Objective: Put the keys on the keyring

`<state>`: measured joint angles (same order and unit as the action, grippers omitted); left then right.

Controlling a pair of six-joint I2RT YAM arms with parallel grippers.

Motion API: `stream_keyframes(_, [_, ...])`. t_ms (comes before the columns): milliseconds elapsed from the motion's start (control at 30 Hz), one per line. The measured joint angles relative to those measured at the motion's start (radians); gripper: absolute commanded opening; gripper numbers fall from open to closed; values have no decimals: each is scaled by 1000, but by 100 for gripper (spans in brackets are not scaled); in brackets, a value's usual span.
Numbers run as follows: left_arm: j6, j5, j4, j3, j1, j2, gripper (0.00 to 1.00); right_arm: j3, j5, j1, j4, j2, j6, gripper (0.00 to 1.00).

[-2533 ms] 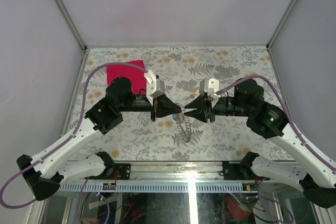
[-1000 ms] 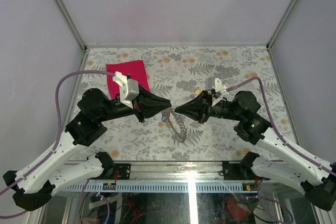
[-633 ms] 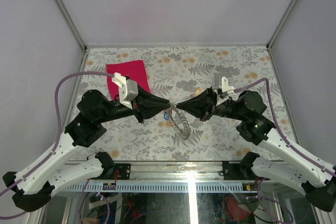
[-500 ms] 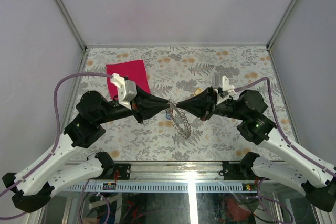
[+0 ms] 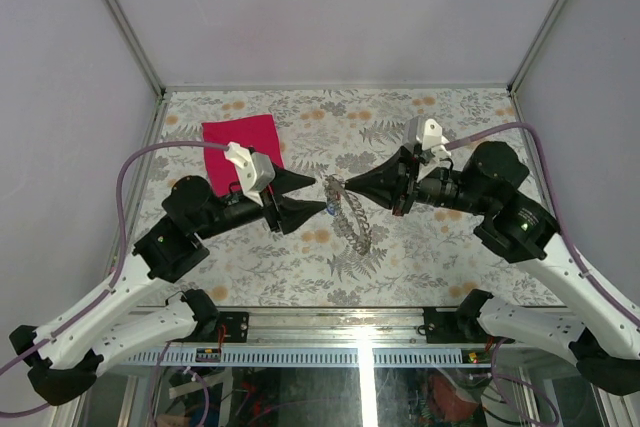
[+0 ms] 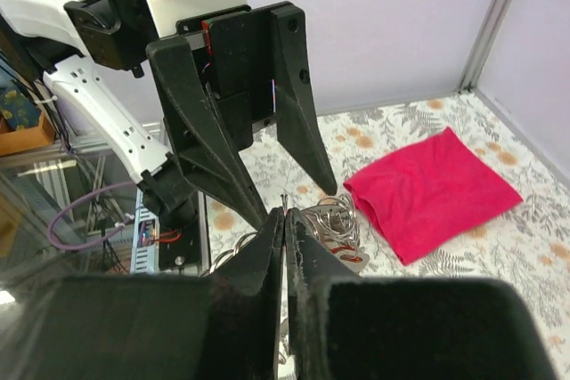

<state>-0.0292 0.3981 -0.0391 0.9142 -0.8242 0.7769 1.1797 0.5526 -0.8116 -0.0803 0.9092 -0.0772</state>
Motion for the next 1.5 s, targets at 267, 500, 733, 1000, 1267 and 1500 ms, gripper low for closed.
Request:
stream_keyframes(267, [79, -92, 28, -12, 0, 24, 93, 149, -41, 0, -220, 87, 12, 0])
stream_keyframes(500, [116, -94, 63, -13, 0, 88, 94, 262, -73, 0, -368, 168, -12, 0])
stream_keyframes(733, [155, -94, 101, -13, -1, 119, 91, 344, -82, 0, -481, 224, -35, 0])
stream_keyframes(1000, [170, -87, 127, -13, -2, 172, 86, 392, -69, 0, -546, 256, -56, 0])
stream_keyframes(1267, [177, -54, 153, -13, -6, 190, 80, 394, -36, 0, -560, 259, -67, 0])
stream_keyframes(1500, [177, -1, 161, -13, -8, 200, 77, 396, -8, 0, -569, 263, -73, 0])
